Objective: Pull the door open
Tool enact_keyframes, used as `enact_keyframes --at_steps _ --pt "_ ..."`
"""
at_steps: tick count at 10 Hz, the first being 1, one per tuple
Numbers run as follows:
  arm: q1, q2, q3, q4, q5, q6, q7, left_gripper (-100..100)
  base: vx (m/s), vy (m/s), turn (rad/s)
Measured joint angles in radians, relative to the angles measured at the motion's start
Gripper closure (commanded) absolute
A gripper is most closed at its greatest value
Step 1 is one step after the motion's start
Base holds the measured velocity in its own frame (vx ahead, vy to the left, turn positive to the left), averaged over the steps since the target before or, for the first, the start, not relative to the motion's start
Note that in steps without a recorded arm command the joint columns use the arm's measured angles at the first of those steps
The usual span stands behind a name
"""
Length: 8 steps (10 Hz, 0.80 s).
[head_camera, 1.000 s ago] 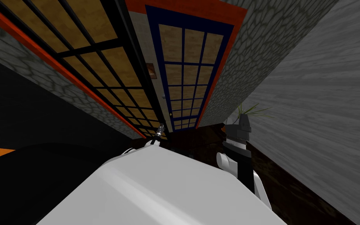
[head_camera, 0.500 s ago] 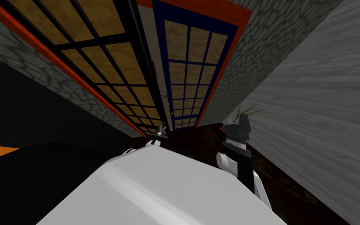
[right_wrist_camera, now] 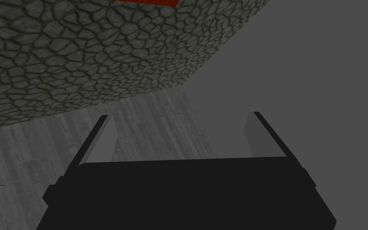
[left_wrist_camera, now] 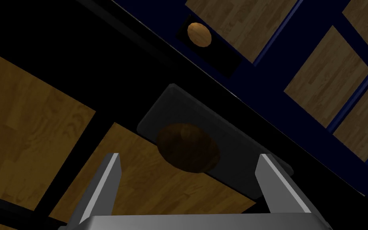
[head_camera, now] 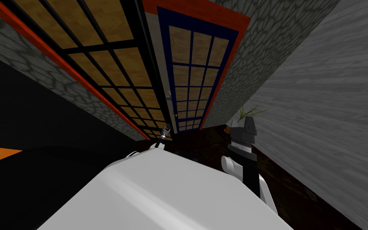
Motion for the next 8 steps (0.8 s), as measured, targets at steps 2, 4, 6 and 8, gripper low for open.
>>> enact_keyframes --at_steps 2,4,6,8 --pt "0.0 -0.003 -0.009 -0.006 0.018 0.004 0.051 -100 -0.053 0.022 -0.031" --pt "-0.001 -0.004 -0.017 -0.01 0.032 0.006 0.098 -100 -0.048 0.02 -0.029" --pt "-0.001 -0.008 -0.028 -0.017 0.055 0.01 0.152 -100 -0.072 0.023 -0.049" --pt "-0.003 -0.009 -0.037 -0.02 0.071 0.012 0.203 -100 -0.05 0.023 -0.033"
